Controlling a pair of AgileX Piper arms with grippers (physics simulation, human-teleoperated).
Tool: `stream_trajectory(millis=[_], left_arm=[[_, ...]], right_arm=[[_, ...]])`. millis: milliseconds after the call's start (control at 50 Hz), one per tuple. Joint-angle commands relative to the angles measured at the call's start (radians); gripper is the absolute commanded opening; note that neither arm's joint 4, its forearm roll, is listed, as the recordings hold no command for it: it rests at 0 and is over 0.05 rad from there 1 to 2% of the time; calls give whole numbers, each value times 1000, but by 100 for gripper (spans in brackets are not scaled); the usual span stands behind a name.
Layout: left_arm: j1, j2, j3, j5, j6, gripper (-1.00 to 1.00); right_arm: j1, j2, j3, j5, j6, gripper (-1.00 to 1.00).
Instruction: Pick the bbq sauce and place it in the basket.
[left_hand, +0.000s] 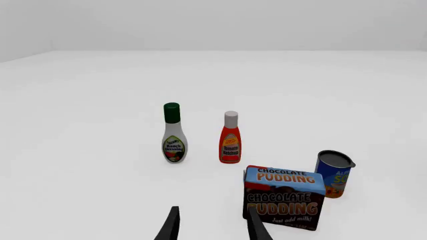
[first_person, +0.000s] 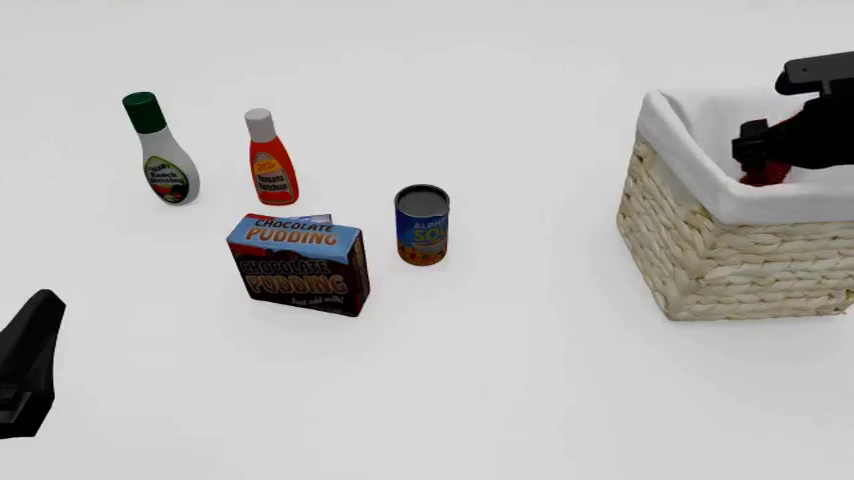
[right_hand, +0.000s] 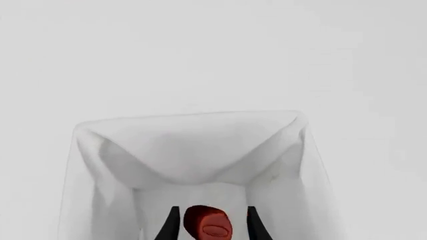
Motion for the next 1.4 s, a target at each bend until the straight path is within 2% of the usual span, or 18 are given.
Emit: stream_trajectory(millis=[20,340,700,1400], left_arm=[[0,0,0,0,0,100],[0,0,0,0,0,100],[0,0,0,0,0,100],[0,0,0,0,0,100]], right_arm=[[2,7,-11,2,7,100],[18,-14,-27,29,6,100],[50,-137,-79,132,-5,100],[83,-295,-117,245,-17,100]])
